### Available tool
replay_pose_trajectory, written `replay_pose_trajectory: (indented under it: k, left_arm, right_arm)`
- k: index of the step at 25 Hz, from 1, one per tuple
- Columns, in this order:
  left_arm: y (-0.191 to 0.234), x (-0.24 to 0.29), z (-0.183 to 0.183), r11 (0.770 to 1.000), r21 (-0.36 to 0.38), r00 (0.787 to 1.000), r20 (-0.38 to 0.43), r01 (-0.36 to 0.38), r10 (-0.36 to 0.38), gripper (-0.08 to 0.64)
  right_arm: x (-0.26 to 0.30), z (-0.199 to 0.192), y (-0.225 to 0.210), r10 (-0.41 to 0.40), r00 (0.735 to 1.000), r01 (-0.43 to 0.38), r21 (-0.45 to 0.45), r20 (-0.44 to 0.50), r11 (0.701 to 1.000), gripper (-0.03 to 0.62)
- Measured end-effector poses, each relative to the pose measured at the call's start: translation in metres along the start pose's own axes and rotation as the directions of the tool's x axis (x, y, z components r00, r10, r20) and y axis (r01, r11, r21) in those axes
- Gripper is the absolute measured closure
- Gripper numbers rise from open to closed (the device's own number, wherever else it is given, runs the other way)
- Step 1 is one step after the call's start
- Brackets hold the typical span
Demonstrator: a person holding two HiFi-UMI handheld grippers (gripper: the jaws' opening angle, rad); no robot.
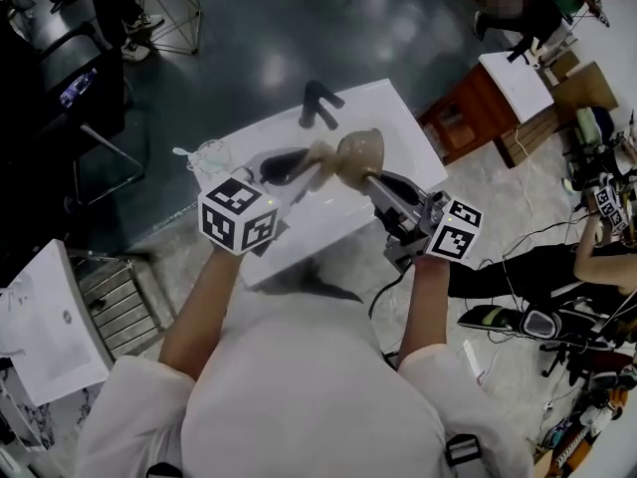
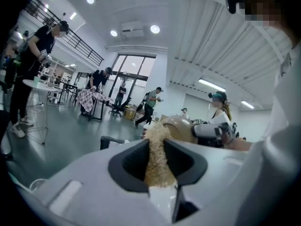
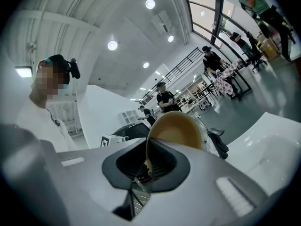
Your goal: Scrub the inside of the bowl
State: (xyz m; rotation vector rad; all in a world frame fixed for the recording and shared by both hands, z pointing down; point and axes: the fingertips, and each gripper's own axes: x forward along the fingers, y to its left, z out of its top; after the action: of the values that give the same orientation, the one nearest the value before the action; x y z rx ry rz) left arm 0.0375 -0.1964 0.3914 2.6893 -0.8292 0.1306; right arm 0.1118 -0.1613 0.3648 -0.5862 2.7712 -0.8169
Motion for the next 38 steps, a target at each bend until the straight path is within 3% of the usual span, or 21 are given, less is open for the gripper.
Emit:
replay_pose_trajectory:
  k: [6, 15, 19, 25, 31, 38]
  left_arm:
    - [-0.012, -0.005, 0.016, 0.998, -0.027, 0.998, 0.044, 0.049, -0.048, 0.463]
    - [0.001, 0.0, 0.032, 0.999, -0.048, 0.995, 0.102, -0.008, 0.013, 0.463]
    - [0.009, 0.008, 0.021, 0.999, -0.024, 0.998, 0.046, -0.03, 0.031, 0.463]
    - [-0.005, 0.007, 0.004, 0.999, -0.024, 0.999, -0.008, 0.038, -0.038, 0.463]
    - [-0.017, -0.001, 0.018, 0.993, -0.058, 0.994, 0.045, 0.1, -0.097, 0.463]
    - [-0.011, 0.0, 0.034, 0.999, -0.029, 0.994, 0.104, 0.044, -0.041, 0.463]
  right_arm:
    - [0.001, -0.008, -0.011, -0.049, 0.998, 0.05, 0.008, -0.044, 0.999, 0.574]
    - [0.003, -0.008, 0.009, 0.036, 0.998, -0.036, 0.008, -0.058, 0.999, 0.571]
    - [0.005, -0.005, 0.015, 0.052, 0.997, -0.051, 0.004, -0.054, 0.999, 0.567]
    - [0.002, 0.006, 0.015, 0.031, 0.999, -0.031, -0.014, -0.03, 0.999, 0.565]
    - [-0.003, 0.004, -0.001, -0.033, 0.999, 0.033, 0.005, -0.023, 0.999, 0.574]
    - [0.0, -0.001, 0.007, 0.002, 1.0, -0.002, 0.009, -0.029, 1.0, 0.572]
